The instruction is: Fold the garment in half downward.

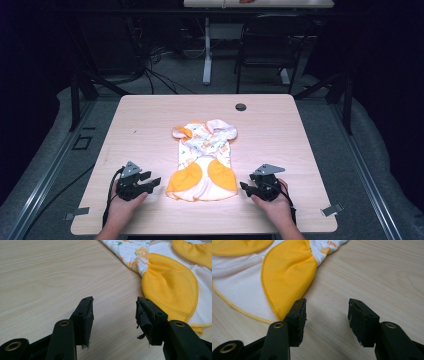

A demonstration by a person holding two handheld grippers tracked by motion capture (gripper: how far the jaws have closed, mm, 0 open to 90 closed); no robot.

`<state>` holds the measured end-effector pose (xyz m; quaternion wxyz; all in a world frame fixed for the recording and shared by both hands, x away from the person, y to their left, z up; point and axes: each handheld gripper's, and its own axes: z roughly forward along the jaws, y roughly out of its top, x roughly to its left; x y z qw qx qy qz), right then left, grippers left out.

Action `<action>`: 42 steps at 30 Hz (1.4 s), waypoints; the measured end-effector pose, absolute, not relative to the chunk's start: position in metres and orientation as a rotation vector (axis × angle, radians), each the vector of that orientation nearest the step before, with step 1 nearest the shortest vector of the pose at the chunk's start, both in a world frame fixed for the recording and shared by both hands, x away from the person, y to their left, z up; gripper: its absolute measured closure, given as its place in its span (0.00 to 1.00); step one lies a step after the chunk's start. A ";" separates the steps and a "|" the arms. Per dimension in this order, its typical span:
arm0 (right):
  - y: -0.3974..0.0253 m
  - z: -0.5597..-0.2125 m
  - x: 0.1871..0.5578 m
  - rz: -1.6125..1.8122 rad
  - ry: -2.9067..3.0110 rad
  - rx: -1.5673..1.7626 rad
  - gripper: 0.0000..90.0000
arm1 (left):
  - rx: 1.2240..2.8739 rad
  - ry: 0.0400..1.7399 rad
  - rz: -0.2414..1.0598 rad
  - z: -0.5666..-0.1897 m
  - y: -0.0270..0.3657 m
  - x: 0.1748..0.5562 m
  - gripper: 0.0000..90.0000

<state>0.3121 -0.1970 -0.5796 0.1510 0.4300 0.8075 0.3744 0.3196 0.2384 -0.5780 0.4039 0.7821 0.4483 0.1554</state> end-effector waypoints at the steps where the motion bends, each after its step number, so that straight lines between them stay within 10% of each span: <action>1: -0.197 -0.580 0.312 1.072 2.320 1.231 0.54 | 1.978 1.133 0.388 -0.578 0.238 0.320 0.54; 23: -0.173 -0.566 0.318 0.943 2.409 1.084 0.59 | 2.093 1.029 0.382 -0.570 0.212 0.331 0.61; 42: -0.144 -0.547 0.374 0.962 2.428 1.139 0.91 | 2.123 1.023 0.341 -0.557 0.171 0.382 0.90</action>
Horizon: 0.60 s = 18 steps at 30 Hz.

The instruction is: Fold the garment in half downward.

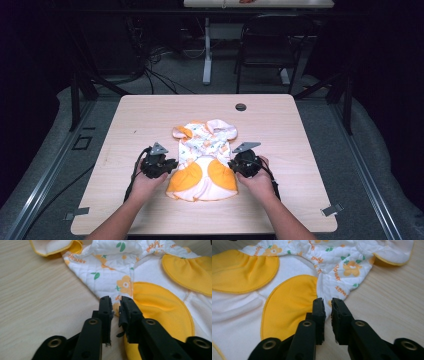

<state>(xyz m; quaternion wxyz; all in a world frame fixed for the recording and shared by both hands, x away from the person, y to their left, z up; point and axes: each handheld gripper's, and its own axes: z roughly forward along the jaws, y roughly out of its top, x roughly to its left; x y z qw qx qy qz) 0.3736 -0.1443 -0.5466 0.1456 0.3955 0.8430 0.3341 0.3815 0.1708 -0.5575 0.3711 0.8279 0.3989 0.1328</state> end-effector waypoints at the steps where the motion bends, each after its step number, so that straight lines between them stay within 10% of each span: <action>1: -0.144 -0.547 0.374 0.962 2.428 1.139 0.91 | 2.123 1.023 0.341 -0.557 0.171 0.382 0.93; 18: -0.122 -0.565 0.391 0.873 2.510 1.122 1.00 | 2.201 0.989 0.317 -0.575 0.149 0.393 1.00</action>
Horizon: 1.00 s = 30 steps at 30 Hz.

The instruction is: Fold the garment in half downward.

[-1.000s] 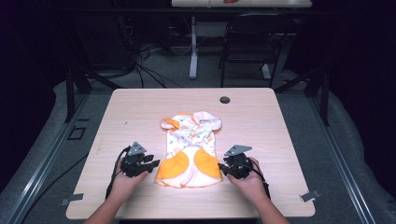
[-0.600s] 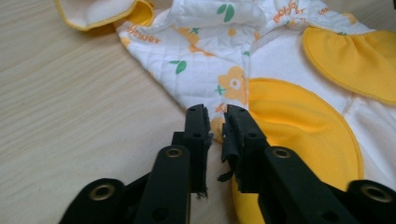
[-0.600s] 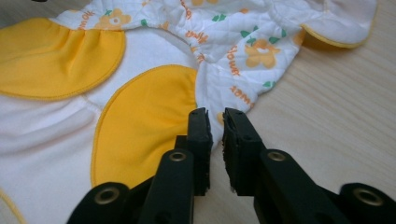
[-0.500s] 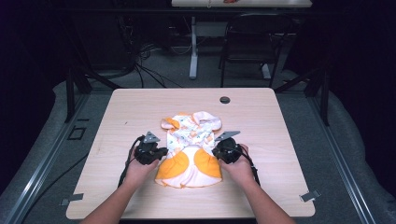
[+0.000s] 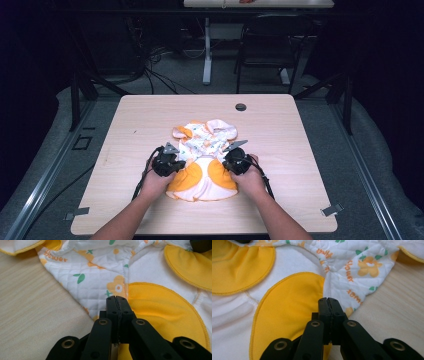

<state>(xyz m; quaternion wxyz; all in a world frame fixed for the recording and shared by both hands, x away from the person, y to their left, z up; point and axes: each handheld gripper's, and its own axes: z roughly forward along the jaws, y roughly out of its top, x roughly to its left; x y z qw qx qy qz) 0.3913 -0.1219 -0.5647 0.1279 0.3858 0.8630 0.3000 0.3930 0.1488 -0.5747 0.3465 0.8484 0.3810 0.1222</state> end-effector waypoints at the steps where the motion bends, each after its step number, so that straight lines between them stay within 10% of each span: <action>1: -0.122 -0.565 0.391 0.869 2.517 1.118 1.00 | 2.203 0.987 0.319 -0.575 0.149 0.392 1.00; 30: -0.128 -0.565 0.346 0.910 2.647 1.021 1.00 | 2.222 0.885 0.190 -0.576 0.162 0.347 1.00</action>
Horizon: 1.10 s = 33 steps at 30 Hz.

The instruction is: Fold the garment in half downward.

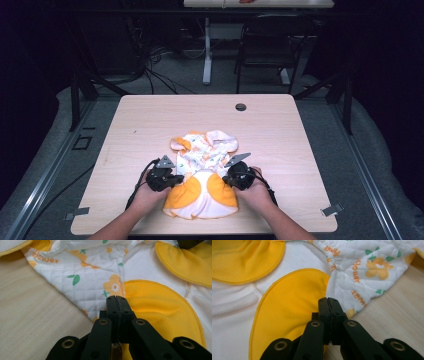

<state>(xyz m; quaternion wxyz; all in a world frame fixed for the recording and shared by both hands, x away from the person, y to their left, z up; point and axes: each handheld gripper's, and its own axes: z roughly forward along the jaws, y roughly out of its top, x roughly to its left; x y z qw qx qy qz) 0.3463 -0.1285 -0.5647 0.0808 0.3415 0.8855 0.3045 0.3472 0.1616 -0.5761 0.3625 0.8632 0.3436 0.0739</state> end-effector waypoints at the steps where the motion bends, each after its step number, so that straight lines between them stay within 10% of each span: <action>1: -0.129 -0.565 0.344 0.909 2.656 1.017 1.00 | 2.222 0.885 0.190 -0.576 0.162 0.347 1.00; 33: -0.128 -0.548 0.335 0.930 2.685 0.969 0.99 | 2.227 0.867 0.185 -0.558 0.163 0.344 0.98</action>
